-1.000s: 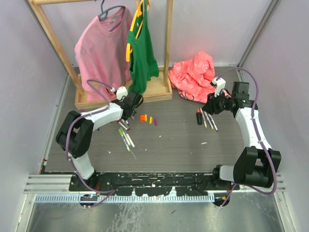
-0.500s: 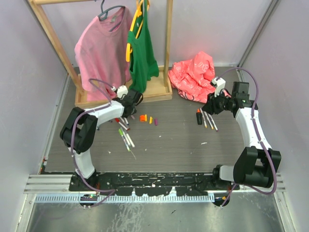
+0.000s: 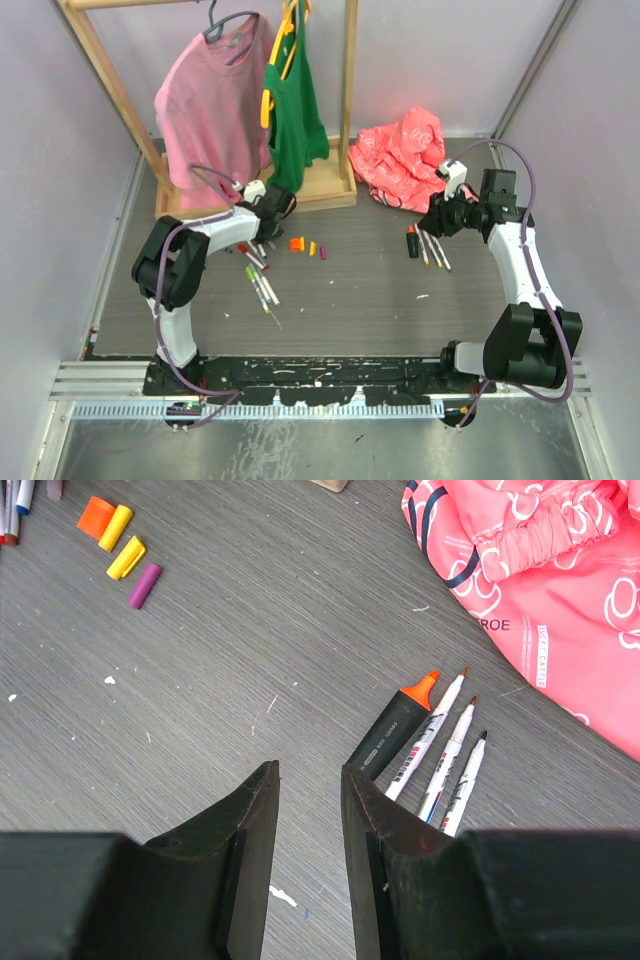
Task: Open the pen caps
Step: Pick up the pen from the center of the board.
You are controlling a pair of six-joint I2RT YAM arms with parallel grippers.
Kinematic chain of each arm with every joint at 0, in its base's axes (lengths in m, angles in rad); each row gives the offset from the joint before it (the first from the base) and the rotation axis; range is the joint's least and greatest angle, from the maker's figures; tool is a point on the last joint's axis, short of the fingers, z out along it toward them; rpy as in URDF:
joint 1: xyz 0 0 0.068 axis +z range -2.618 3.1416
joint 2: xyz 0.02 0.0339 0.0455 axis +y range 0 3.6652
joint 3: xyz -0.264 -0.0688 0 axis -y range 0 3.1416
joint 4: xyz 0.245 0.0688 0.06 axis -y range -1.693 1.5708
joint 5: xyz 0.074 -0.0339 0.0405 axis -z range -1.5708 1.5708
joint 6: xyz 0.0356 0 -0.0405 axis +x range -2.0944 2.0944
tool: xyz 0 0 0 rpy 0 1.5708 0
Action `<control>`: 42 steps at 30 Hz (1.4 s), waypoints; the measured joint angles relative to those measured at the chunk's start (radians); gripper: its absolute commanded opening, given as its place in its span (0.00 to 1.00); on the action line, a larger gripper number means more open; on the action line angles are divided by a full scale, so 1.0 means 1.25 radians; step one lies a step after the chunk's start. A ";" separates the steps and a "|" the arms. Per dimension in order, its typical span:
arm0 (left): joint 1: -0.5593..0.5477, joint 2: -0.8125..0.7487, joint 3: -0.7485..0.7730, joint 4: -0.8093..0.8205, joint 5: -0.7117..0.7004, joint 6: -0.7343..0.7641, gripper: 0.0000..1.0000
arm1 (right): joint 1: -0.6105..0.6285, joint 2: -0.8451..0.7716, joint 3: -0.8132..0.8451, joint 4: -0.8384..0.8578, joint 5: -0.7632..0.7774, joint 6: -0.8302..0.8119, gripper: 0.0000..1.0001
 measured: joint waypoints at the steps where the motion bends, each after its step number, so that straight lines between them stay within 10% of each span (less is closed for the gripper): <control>1: 0.000 0.000 0.000 0.000 0.001 -0.002 0.22 | 0.000 0.000 0.000 0.000 0.000 0.000 0.37; 31: 0.005 -0.139 -0.122 0.084 0.070 0.003 0.00 | 0.000 0.000 0.000 -0.007 -0.028 0.000 0.37; 42: 0.004 -0.324 -0.367 0.305 0.226 -0.008 0.00 | 0.045 -0.006 -0.007 -0.002 -0.128 0.024 0.40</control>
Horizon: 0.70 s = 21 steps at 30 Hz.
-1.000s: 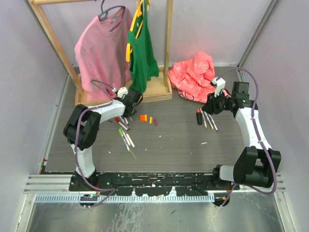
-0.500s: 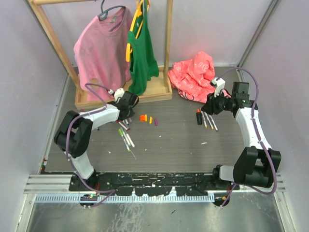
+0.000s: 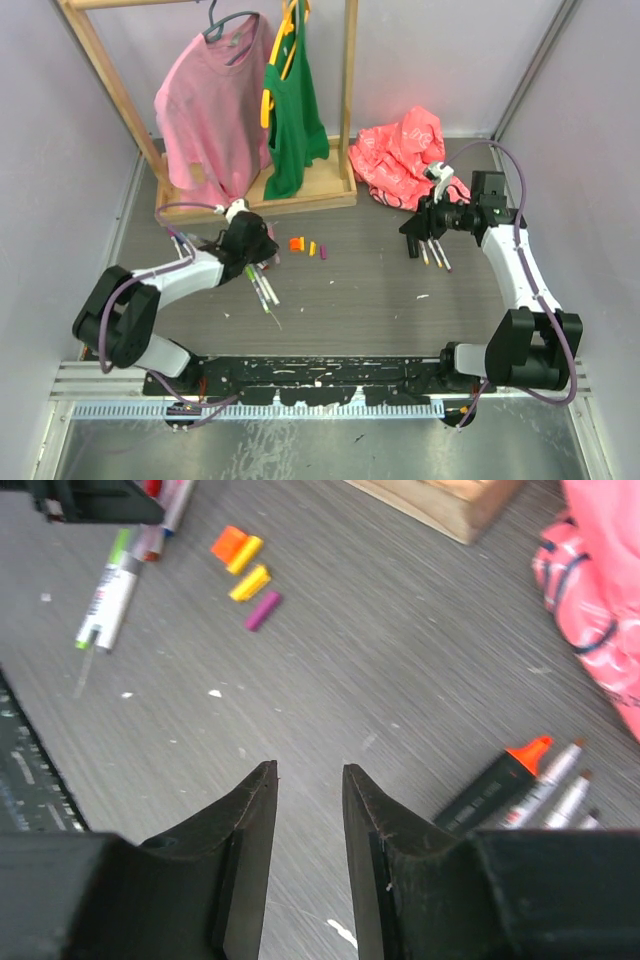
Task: Open the pen caps
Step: Pick up the pen from the center of the board.
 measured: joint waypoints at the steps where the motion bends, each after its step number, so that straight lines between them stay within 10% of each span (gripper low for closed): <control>1: 0.000 -0.020 -0.026 0.026 0.014 -0.006 0.00 | 0.007 -0.005 -0.006 0.008 -0.018 0.010 0.41; 8: -0.038 -0.193 -0.189 0.219 0.070 -0.036 0.00 | 0.020 -0.064 -0.112 0.167 -0.174 0.171 0.49; 21: -0.295 -0.324 -0.290 0.566 0.018 0.041 0.00 | 0.133 -0.099 -0.346 0.856 -0.290 0.706 0.72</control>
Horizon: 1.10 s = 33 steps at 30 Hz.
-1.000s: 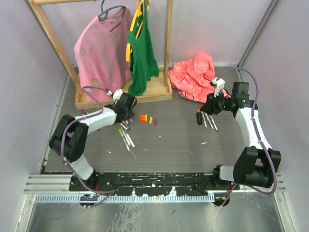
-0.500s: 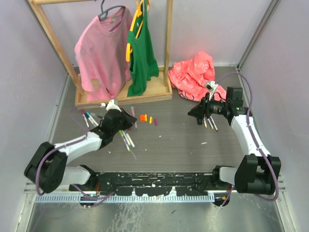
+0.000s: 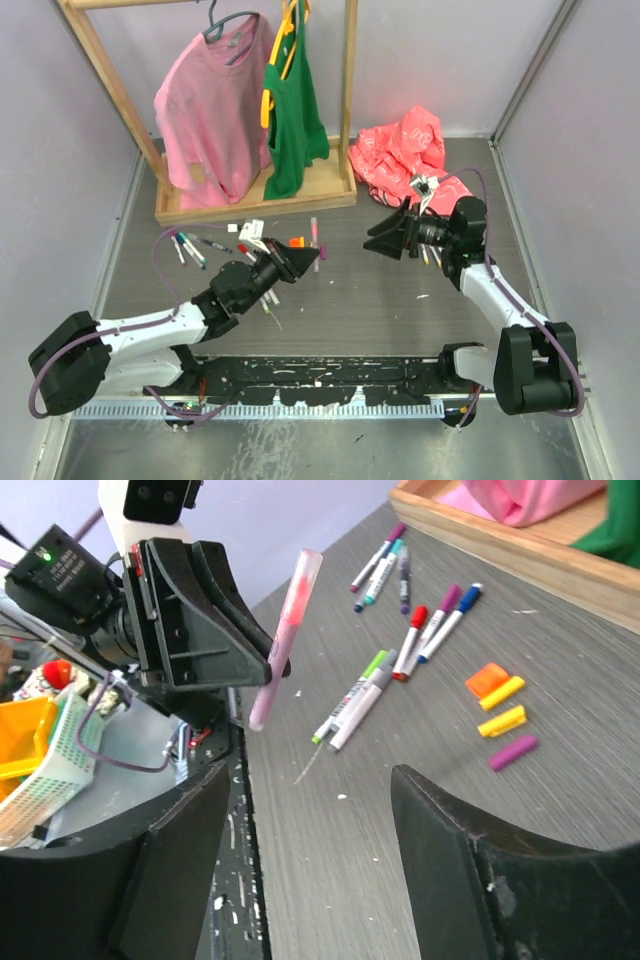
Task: Open the pen caps
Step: Pick up the pen from the center of the board.
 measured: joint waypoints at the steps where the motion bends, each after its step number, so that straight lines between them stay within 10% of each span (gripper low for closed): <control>1: -0.017 0.002 0.000 0.024 -0.008 0.013 0.00 | 0.009 -0.002 -0.004 0.031 0.002 0.025 0.75; 11: -0.146 0.121 0.024 0.215 -0.086 0.122 0.00 | 0.117 -0.034 -0.018 0.201 0.075 0.248 0.81; 33: -0.227 0.189 0.090 0.369 -0.142 0.240 0.00 | 0.153 -0.109 -0.018 0.159 0.108 0.230 0.71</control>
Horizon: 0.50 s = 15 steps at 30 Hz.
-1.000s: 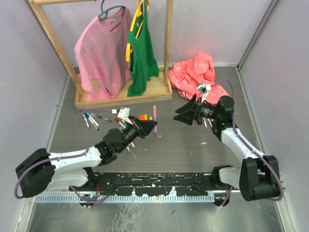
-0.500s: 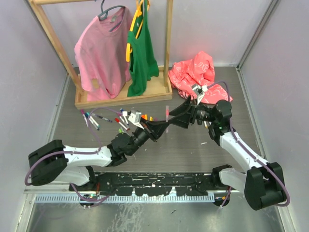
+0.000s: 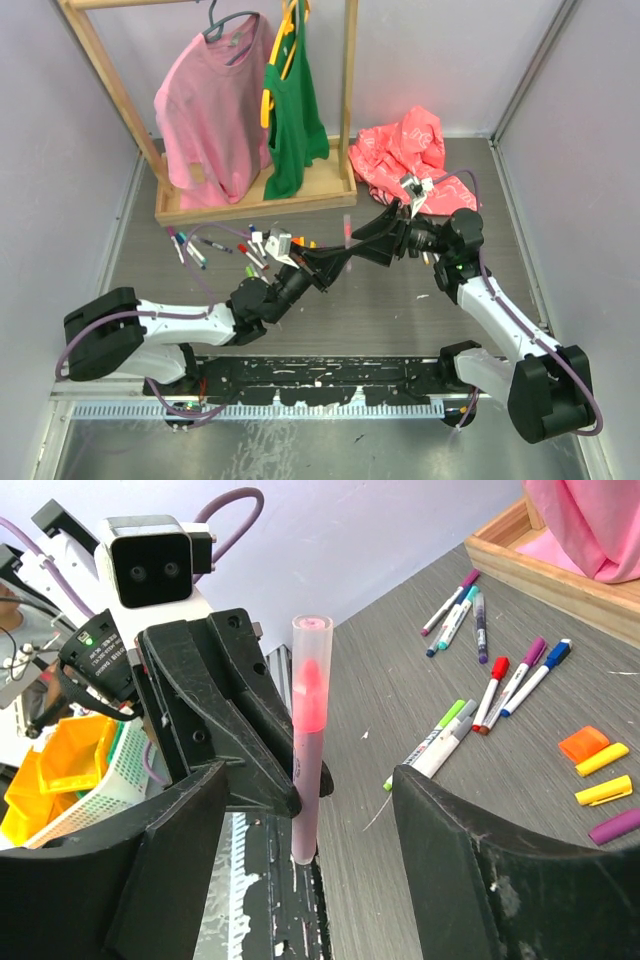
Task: Open the pen caps
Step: Pick up the pen from the center of the board.
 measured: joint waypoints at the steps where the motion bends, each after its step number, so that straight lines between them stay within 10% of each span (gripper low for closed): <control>1: 0.000 0.001 0.000 0.002 -0.001 0.001 0.00 | 0.000 0.000 0.000 0.001 0.000 0.001 0.70; 15: -0.002 0.035 0.012 0.025 -0.001 0.007 0.00 | 0.011 0.021 0.010 0.110 0.016 0.116 0.53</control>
